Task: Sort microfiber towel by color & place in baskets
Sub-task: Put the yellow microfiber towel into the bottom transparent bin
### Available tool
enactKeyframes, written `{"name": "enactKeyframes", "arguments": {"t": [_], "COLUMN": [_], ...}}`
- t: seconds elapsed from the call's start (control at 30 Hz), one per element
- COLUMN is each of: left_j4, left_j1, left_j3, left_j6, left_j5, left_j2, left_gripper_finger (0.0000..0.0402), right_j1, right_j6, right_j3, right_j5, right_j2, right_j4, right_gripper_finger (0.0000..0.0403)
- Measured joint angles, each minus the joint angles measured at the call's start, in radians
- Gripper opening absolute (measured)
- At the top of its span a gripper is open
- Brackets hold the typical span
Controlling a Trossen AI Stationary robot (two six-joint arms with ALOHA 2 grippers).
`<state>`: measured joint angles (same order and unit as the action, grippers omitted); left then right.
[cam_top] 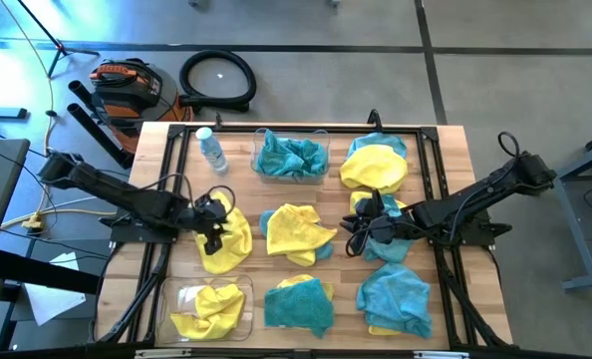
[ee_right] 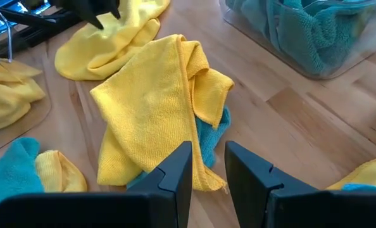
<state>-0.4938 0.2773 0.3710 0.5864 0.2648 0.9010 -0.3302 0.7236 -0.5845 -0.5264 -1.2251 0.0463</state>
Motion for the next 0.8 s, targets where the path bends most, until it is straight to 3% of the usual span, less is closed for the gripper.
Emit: {"name": "enactKeyframes", "arguments": {"t": [0.33, 0.43, 0.6, 0.8], "left_j4": [0.008, 0.009, 0.0, -0.238], "left_j1": [-0.002, -0.001, -0.001, -0.001], "left_j3": [0.005, 0.006, 0.022, 0.185], "left_j6": [-0.151, -0.151, -0.145, -0.138], "left_j5": [0.014, 0.006, 0.013, 0.014], "left_j2": [0.238, 0.269, 0.275, 0.279], "left_gripper_finger": [0.0158, 0.0123, 0.0016, 0.0004], "right_j1": [0.0, 0.0, 0.0, 0.0], "right_j6": [-0.003, -0.005, -0.008, -0.007], "right_j3": [0.0, 0.0, 0.0, 0.0], "right_j5": [-0.021, -0.021, -0.022, -0.021], "right_j2": [0.0, 0.0, -0.001, -0.001], "right_j4": [-0.002, -0.003, -0.003, -0.003], "right_gripper_finger": [0.0087, 0.0087, 0.0087, 0.0087]}}
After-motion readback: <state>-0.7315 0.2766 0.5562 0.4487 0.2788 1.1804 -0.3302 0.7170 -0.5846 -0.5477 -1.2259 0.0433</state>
